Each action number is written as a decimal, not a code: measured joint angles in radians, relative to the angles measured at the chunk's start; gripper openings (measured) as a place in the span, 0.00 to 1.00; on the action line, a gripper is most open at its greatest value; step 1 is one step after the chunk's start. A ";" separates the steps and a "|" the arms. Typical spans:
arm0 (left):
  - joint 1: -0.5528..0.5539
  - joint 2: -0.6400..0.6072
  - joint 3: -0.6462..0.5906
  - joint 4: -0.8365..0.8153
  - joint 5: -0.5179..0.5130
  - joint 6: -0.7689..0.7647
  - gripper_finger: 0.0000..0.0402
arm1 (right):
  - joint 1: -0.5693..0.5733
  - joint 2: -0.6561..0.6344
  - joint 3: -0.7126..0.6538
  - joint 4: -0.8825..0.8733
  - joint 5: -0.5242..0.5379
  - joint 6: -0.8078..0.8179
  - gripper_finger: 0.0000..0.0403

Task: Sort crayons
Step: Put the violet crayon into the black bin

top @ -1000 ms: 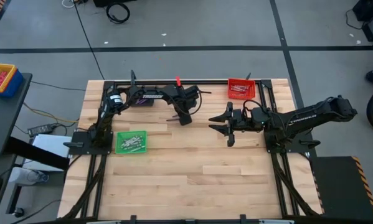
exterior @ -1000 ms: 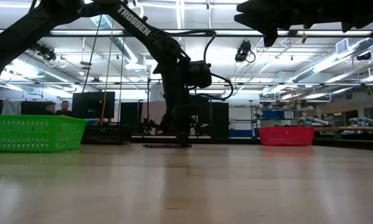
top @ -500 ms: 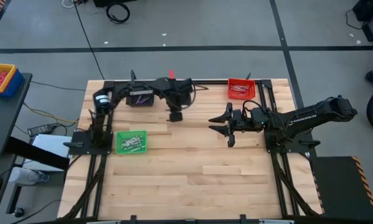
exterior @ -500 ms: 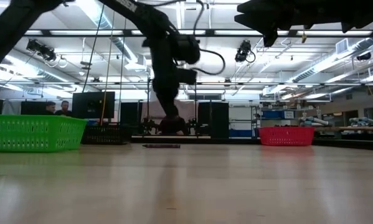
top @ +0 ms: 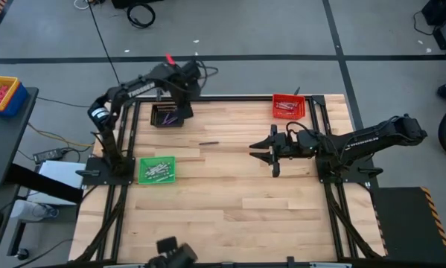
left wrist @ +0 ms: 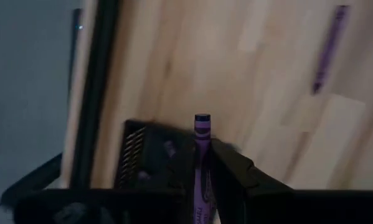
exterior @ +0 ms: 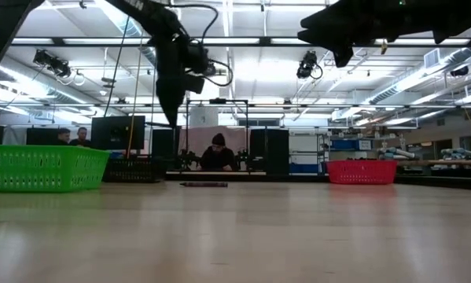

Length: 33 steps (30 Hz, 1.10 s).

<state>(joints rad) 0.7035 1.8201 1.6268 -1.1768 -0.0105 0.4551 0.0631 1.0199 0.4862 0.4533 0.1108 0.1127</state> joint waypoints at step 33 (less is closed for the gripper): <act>0.142 -0.105 -0.379 0.312 -0.012 -0.001 0.39 | 0.007 0.001 0.000 -0.020 0.053 0.037 0.33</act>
<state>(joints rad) 0.8456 1.7153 1.2480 -0.8652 -0.0220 0.4539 0.0706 1.0206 0.4862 0.4328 0.1638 0.1495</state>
